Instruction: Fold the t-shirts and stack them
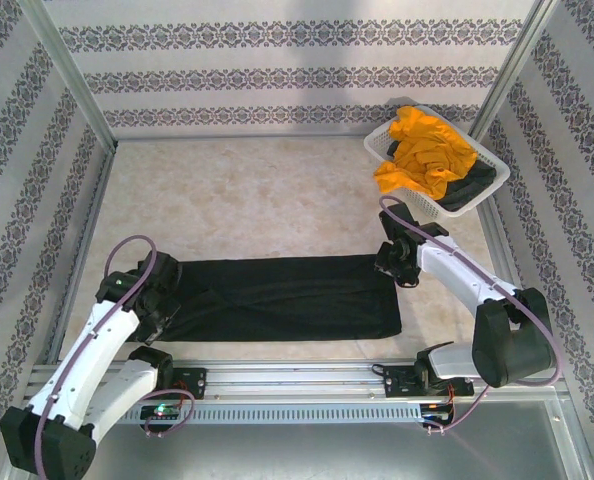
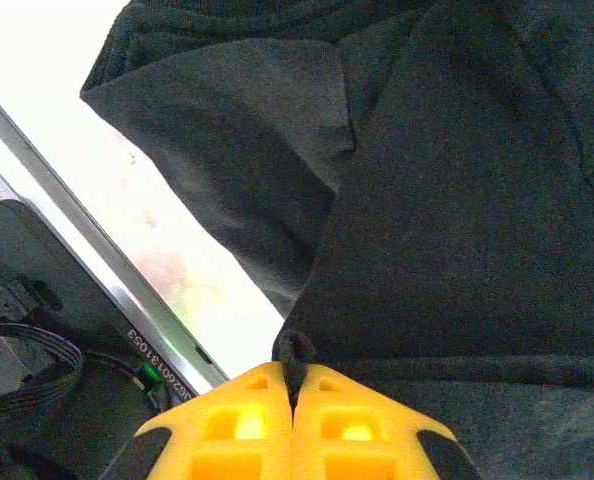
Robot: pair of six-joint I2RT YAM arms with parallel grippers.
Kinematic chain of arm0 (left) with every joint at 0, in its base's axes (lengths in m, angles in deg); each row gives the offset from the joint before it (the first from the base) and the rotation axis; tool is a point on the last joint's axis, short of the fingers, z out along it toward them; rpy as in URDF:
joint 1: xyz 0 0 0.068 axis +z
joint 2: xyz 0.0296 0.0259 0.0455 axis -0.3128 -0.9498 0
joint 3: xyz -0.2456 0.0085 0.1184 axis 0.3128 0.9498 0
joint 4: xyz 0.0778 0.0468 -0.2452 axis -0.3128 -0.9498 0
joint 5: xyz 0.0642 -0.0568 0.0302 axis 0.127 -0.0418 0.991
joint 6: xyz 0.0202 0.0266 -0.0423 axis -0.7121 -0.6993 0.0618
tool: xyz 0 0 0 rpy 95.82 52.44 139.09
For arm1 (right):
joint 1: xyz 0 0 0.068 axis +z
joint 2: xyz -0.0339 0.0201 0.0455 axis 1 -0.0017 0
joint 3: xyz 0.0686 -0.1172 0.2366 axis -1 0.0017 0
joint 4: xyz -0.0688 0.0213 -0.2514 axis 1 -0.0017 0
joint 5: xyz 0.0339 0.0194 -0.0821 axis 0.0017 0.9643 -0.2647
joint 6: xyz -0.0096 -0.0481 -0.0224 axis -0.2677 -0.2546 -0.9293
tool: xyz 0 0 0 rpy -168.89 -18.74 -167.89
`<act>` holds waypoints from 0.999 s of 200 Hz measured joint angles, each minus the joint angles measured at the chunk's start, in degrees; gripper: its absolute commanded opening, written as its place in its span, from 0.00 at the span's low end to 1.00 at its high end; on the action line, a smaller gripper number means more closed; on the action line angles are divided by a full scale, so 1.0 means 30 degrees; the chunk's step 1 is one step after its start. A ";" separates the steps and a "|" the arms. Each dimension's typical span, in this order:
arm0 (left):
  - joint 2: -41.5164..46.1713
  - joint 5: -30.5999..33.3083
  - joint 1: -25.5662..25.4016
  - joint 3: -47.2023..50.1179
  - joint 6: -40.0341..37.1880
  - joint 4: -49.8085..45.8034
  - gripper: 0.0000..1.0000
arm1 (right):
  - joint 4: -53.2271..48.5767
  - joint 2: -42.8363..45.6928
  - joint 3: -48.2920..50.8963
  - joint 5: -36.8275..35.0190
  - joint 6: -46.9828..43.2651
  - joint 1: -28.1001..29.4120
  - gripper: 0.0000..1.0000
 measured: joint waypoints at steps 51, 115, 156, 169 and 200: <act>-0.2550 0.0372 -0.0146 0.0911 -0.0080 0.1530 0.00 | 0.1064 -0.0707 -0.0007 0.0634 0.0546 0.0211 0.22; -0.3497 0.1246 -0.0153 0.0911 -0.0437 0.2878 0.00 | 0.1588 -0.2856 0.0379 0.1370 0.1239 0.0248 0.13; -0.3453 0.1479 -0.0153 0.0911 -0.0481 0.2885 0.08 | 0.1188 -0.1902 0.1384 0.1574 0.1224 0.0248 0.11; -0.3453 0.1486 -0.0153 0.0911 -0.0561 0.2892 0.14 | 0.0933 -0.1515 0.1734 0.1574 0.1217 0.0248 0.09; -0.3490 0.1486 -0.0153 0.0699 -0.0933 0.2929 0.32 | 0.0750 -0.1508 0.1719 0.1639 0.1071 0.0240 0.07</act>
